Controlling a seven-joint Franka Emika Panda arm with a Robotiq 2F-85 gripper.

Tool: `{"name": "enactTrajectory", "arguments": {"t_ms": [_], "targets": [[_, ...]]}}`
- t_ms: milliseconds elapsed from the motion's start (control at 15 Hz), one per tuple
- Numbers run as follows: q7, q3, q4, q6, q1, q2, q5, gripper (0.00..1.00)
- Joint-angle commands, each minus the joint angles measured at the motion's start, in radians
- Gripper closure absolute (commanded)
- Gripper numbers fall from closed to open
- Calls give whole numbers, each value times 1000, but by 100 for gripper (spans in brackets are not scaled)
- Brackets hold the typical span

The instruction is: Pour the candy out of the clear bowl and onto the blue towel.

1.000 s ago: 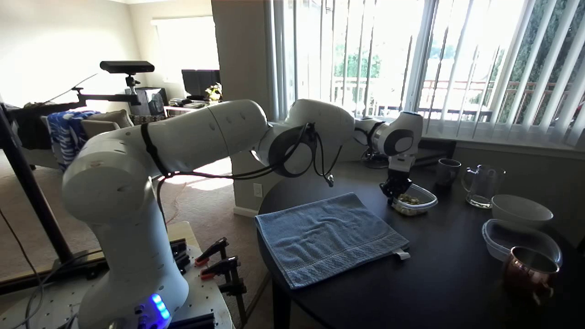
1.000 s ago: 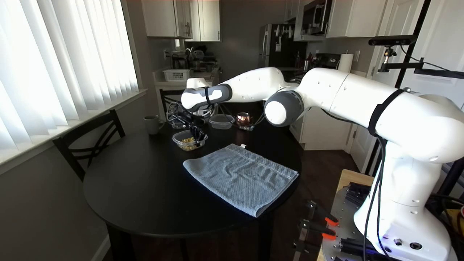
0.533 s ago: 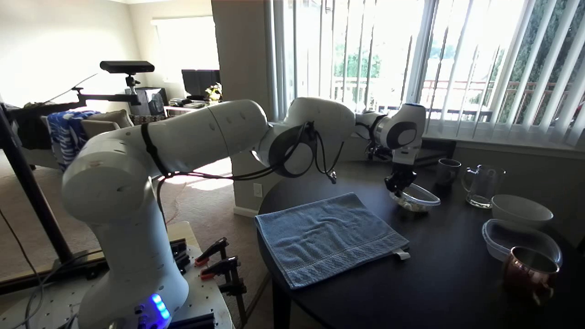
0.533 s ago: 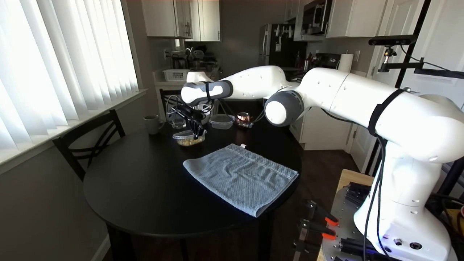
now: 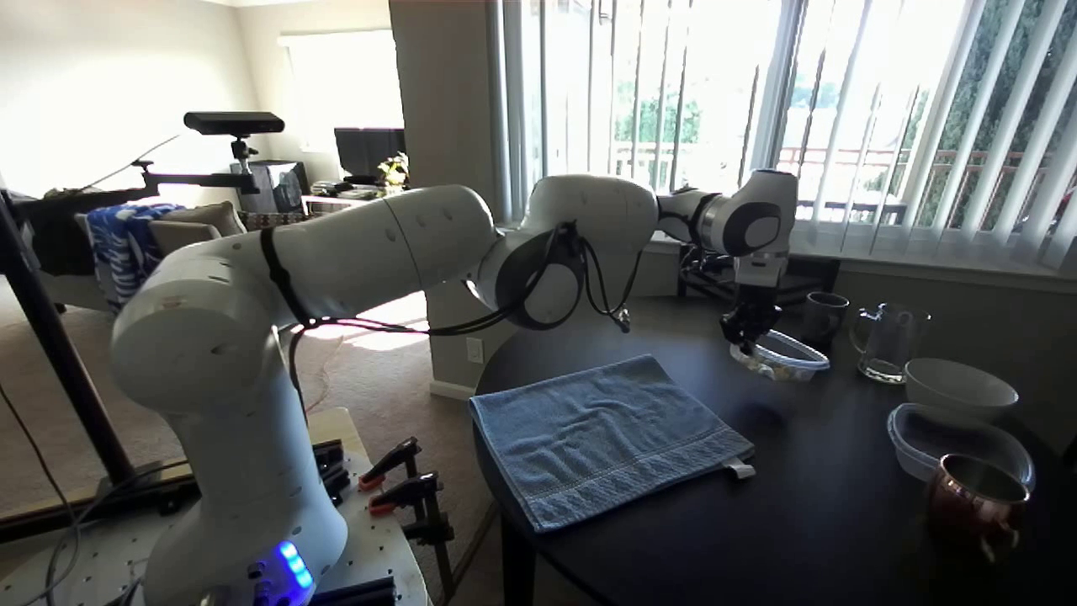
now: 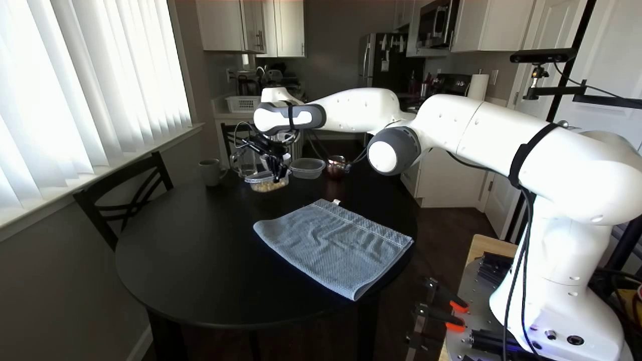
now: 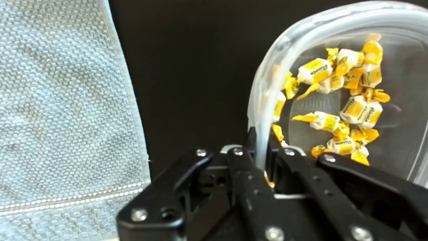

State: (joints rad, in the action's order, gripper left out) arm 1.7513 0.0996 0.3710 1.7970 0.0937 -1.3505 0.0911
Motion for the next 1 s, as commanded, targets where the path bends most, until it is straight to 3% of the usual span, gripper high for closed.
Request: {"name": "enactTrajectory", "arguments": {"t_ms": [0, 933], "targets": [[-46, 15, -7, -105, 6, 29, -16, 99], [-137, 73, -25, -568, 7, 139, -27, 99]]}}
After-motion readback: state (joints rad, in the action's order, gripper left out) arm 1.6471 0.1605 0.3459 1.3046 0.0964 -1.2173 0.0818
